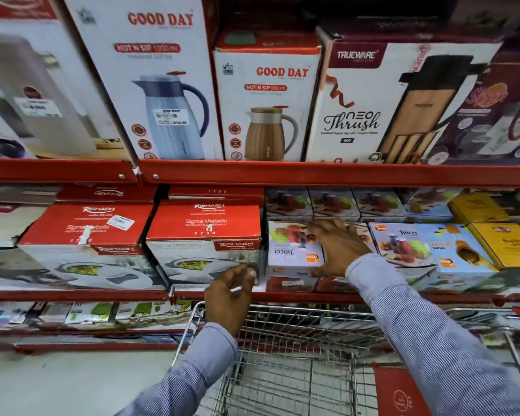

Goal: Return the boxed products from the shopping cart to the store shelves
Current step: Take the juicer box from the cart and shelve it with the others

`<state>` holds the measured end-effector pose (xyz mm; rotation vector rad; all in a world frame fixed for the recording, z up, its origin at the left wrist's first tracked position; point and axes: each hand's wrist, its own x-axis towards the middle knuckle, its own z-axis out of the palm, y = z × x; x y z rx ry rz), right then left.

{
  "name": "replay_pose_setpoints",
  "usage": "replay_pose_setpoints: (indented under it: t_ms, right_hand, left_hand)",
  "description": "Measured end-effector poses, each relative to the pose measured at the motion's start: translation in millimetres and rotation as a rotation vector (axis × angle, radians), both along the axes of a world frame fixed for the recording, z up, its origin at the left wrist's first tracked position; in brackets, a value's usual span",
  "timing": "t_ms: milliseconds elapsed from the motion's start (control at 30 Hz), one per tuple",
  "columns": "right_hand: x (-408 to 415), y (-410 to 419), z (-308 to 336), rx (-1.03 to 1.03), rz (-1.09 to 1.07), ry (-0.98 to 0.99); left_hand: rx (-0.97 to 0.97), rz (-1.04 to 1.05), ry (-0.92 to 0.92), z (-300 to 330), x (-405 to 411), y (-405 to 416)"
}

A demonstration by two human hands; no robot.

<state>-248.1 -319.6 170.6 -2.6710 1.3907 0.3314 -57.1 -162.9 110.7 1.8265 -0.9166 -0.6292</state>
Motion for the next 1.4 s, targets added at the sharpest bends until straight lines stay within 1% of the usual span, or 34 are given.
replay_pose_setpoints:
  t_ms: [67, 100, 167, 267, 300, 367, 500, 567, 700, 933, 1033, 1167, 1400]
  right_hand:
    - [0.2, 10.1, 0.1, -0.026, -0.023, -0.036]
    - [3.6, 16.8, 1.2, -0.038, -0.041, -0.085]
    - [16.7, 33.3, 0.5, -0.037, -0.092, -0.287]
    - [46.5, 62.9, -1.4, 0.050, -0.240, -0.699]
    - [57.9, 72.6, -1.4, 0.093, -0.294, -0.792]
    - [79.1, 88.1, -2.5, 0.188, -0.379, -0.890]
    - [106.2, 103.5, -6.9, 0.387, -0.466, -0.974]
    - [111.9, 105.5, -9.3, 0.445, -0.502, -0.984]
    - [116.4, 106.2, -15.1, 0.462, -0.554, -0.983]
    - [113.7, 112.8, -20.8, 0.470, -0.630, -1.078]
    - [110.8, 115.7, -20.5, 0.448, -0.643, -1.057]
    - [110.4, 116.0, -18.7, 0.463, -0.648, -1.039]
    - [113.6, 110.4, -13.4, 0.492, -0.654, -1.012]
  left_hand:
    - [-0.028, 0.047, -0.013, 2.1, 23.0, 16.4]
    - [-0.043, 0.081, -0.008, 4.5, 35.7, 24.3]
    - [-0.053, 0.166, -0.005, 9.2, 61.2, 36.8]
    - [-0.052, 0.286, -0.025, 17.1, 92.1, 43.3]
    - [-0.040, 0.298, -0.019, 21.0, 99.7, 43.9]
    - [-0.004, 0.268, -0.020, 25.8, 110.5, 45.5]
    - [0.053, 0.184, -0.073, 24.8, 123.6, 48.4]
    - [0.084, 0.144, -0.114, 21.0, 128.0, 48.1]
    - [0.133, 0.092, -0.133, 17.0, 134.0, 46.8]
    - [0.117, 0.042, -0.085, 20.6, 139.8, 45.6]
    - [0.093, 0.030, -0.039, 22.3, 139.6, 46.9]
    - [0.084, 0.031, -0.063, 22.5, 140.9, 46.8]
    - [0.126, 0.022, -0.009, 22.4, 143.5, 48.3]
